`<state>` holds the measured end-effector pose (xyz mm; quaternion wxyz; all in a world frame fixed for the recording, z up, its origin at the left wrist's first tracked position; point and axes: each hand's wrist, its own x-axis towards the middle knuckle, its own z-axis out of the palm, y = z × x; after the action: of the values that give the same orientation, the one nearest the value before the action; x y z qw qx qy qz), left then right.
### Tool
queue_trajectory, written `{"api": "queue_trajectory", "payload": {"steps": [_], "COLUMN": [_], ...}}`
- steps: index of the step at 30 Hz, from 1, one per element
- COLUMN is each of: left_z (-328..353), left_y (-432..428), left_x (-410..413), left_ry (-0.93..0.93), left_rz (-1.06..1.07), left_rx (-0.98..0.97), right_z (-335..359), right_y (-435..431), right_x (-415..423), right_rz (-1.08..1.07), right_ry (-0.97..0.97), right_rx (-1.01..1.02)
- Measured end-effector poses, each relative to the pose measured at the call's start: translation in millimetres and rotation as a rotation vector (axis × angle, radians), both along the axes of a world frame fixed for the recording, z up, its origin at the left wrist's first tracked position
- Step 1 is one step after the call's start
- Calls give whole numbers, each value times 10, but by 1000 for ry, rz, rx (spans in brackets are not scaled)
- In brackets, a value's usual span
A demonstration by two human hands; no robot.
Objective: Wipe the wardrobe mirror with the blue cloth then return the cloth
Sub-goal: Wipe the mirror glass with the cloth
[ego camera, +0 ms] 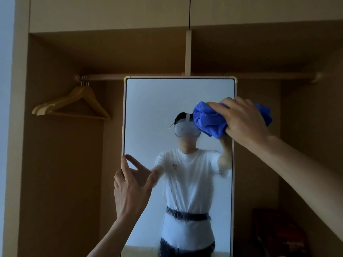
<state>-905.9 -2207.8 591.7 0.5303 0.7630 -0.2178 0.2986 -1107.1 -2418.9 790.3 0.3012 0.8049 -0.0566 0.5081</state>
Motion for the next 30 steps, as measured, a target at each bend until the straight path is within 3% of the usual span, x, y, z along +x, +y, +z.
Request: {"api": "queue_trajectory", "payload": {"steps": [10, 15, 18, 21, 30], "left_z": [-12, 28, 81, 125, 234], "left_y": [-29, -3, 38, 62, 66], "left_x": [21, 38, 62, 88, 197], "left_ry": [2, -1, -6, 0, -18], "left_rz": [6, 6, -5, -32, -85], "left_rx": [-11, 13, 24, 8, -7], "right_z": [-687, -671, -494, -368, -353], "right_y": [-54, 2, 43, 44, 25], "right_x": [5, 1, -12, -39, 74], "right_rz": [15, -34, 41, 104, -61], "right_ry": [34, 49, -56, -231, -375], "right_rx": [34, 198, 402, 468, 660]}}
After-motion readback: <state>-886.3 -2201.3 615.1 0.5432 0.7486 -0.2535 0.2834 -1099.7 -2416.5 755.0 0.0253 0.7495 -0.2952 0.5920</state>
